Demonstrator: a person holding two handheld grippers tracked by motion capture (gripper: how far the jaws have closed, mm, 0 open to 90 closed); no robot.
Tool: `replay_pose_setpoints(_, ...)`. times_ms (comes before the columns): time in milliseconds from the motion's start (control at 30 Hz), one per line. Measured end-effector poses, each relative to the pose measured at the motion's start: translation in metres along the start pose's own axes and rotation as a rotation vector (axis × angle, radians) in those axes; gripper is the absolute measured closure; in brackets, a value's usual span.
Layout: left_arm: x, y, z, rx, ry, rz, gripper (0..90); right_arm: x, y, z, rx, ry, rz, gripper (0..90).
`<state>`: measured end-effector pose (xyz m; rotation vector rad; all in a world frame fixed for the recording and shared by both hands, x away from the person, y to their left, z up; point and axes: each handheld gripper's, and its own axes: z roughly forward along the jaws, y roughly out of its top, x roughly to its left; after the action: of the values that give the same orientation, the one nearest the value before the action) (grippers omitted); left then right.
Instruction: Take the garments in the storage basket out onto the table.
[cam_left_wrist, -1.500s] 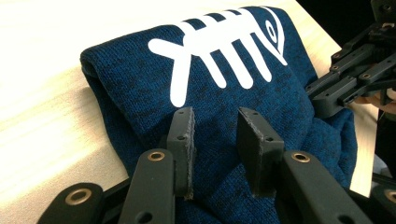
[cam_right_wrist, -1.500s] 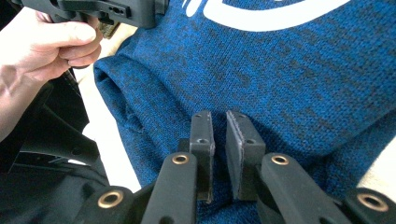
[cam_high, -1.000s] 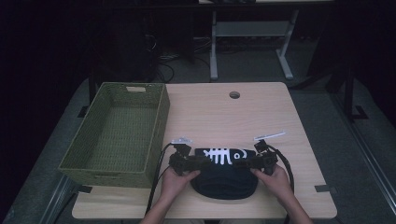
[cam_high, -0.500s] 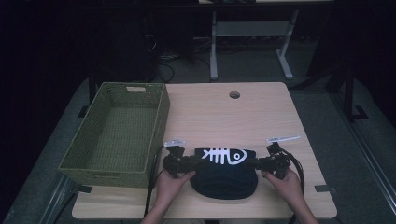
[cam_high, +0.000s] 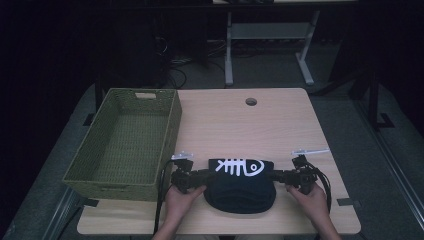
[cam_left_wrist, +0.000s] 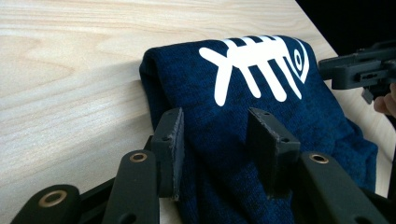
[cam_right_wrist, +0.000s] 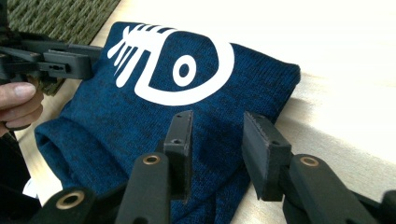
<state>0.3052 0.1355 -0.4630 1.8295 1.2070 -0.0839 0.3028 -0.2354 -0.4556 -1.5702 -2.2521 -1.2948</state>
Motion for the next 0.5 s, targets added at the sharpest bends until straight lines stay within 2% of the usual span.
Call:
replay_pose_setpoints(267,0.0032,-0.0037,0.0015,0.013,0.007,-0.024,49.1,-0.0064,-0.0074,0.0004,0.021,-0.016,0.027,59.7)
replay_pose_setpoints(433,0.0057,-0.0051,0.0050,0.027,-0.013,-0.064,45.9,-0.0062,-0.0094,0.0030,0.026,-0.013,0.027,59.3)
replay_pose_setpoints(500,0.0054,-0.0052,0.0063,0.032,-0.017,-0.066,44.8,-0.0067,-0.0098,0.0041,0.029,-0.007,0.030,58.5)
